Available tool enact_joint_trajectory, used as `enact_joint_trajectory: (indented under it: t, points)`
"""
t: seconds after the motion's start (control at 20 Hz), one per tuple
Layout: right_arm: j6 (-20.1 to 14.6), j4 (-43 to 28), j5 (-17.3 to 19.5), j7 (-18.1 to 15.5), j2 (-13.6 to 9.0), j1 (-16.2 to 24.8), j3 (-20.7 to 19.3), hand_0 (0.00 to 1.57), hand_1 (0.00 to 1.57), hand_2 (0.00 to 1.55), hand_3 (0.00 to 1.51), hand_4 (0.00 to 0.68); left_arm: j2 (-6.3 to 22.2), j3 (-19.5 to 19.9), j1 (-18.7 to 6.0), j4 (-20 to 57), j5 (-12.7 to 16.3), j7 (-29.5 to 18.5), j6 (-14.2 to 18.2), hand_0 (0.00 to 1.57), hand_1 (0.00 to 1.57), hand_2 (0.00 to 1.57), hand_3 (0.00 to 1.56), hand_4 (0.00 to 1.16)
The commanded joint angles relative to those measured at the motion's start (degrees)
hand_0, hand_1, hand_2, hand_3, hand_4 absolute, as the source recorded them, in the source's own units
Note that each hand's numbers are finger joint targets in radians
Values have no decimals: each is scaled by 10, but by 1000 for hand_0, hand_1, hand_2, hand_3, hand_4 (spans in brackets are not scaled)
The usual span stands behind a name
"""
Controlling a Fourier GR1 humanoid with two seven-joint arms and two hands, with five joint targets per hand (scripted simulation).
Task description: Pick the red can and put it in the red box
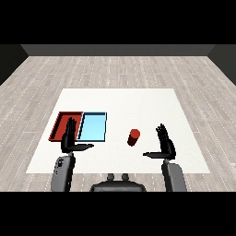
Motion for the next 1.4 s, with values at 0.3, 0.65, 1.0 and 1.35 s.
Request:
enact_joint_trajectory:
  t: [0.3,0.65,1.0,1.35]
  points:
    - [3,87,7,-39,12,-40,-1,0,0,0,0,0,-9,-10,-16,8,-10,3,11,0,0,0,0,0]
    - [-54,142,-15,-8,29,-123,23,0,0,0,0,0,-4,-5,11,0,9,-5,-8,0,0,0,0,0]
    - [-26,201,-35,-14,27,-147,4,0,0,0,0,0,5,23,-32,34,32,0,-12,0,0,0,0,0]
    - [-75,249,-61,-80,29,-136,68,0,0,0,0,0,2,12,46,-14,34,-28,-33,0,0,0,0,0]
